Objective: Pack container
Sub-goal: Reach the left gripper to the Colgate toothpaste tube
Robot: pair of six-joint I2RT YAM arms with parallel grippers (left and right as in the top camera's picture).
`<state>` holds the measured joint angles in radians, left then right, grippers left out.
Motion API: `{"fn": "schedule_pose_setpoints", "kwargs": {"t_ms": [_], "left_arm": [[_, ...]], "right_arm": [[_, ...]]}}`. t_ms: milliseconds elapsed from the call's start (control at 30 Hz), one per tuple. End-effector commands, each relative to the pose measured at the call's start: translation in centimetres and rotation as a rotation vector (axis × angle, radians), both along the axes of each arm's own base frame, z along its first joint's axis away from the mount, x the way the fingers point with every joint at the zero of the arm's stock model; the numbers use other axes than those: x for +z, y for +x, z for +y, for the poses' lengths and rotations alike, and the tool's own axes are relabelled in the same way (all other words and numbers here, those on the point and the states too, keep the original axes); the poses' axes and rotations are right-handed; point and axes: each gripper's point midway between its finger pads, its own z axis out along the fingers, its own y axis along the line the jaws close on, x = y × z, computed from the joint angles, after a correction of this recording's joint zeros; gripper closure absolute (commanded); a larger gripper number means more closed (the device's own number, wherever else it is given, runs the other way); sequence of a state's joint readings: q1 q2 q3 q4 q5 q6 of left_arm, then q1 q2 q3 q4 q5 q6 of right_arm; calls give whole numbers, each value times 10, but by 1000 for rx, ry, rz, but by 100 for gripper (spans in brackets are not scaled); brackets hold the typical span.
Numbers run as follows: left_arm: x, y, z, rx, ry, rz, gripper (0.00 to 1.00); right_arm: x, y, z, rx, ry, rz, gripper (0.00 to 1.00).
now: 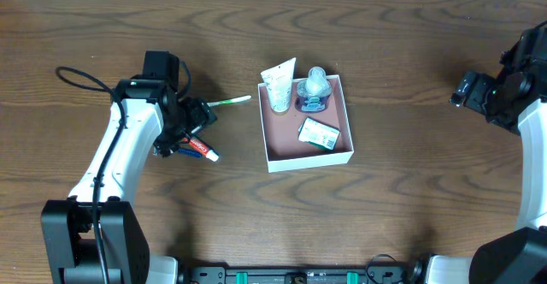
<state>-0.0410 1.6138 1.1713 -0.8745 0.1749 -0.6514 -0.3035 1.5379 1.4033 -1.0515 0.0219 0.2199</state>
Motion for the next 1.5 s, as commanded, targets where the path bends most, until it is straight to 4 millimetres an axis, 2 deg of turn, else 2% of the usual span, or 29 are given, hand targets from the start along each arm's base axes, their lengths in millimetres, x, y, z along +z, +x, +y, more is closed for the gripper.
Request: {"fn": "schedule_pose_setpoints", "kwargs": {"t_ms": [0, 233, 533, 700, 867, 1467], "left_arm": [[-2, 4, 10, 144, 32, 2, 17], [-23, 0, 12, 154, 46, 69, 17], [-66, -8, 12, 150, 62, 203, 17], [-78, -8, 12, 137, 65, 227, 17], [-83, 0, 12, 89, 66, 199, 17], [-84, 15, 11, 22, 68, 132, 17]], "right_arm": [[0, 0, -2, -14, 4, -3, 1], [0, 0, -2, -14, 4, -3, 1], [0, 0, -2, -14, 4, -3, 1], [0, 0, -2, -14, 4, -3, 1], [0, 0, -2, -14, 4, -3, 1], [0, 0, -2, -14, 4, -3, 1]]}}
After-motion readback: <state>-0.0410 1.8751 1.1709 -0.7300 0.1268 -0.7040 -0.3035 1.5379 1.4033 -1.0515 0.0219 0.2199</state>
